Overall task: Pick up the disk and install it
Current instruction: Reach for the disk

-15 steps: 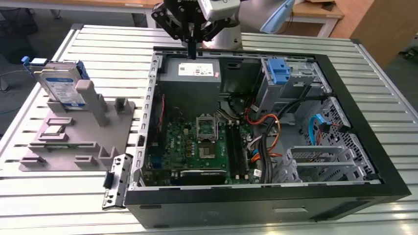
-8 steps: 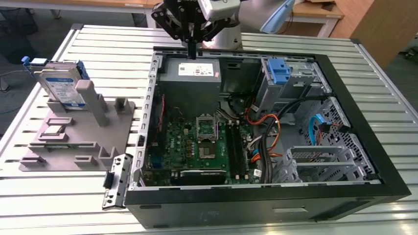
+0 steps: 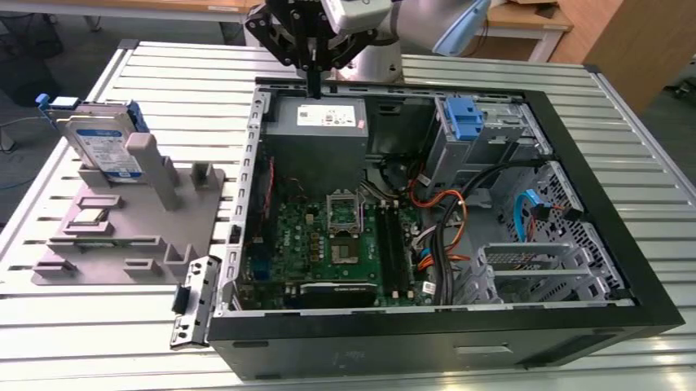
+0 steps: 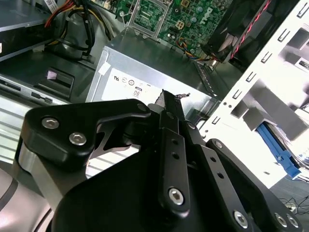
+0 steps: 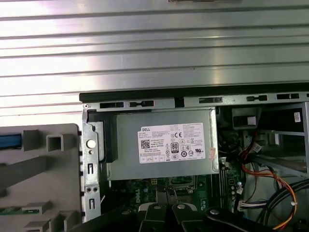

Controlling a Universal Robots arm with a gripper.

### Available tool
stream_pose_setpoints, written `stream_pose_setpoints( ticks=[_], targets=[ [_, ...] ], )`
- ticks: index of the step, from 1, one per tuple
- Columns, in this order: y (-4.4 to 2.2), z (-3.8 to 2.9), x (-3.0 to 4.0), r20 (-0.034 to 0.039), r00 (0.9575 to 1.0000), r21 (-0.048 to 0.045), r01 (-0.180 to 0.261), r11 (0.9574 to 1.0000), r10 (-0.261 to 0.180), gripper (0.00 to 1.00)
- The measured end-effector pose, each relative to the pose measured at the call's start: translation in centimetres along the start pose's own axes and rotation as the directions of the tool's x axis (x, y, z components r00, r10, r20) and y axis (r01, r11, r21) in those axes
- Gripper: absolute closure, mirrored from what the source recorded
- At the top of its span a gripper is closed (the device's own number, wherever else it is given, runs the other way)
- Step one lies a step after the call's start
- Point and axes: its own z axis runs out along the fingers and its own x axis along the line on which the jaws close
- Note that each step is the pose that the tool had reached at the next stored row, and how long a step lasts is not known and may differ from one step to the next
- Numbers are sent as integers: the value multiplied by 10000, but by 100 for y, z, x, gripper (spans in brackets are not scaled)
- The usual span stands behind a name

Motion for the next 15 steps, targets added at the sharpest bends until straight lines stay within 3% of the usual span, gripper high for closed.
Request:
stream_pose_setpoints(
  ticks=[15],
  targets=[
    [-13, -5, 176, 6, 10000, -1, 0, 10000, 0, 90]
  ],
)
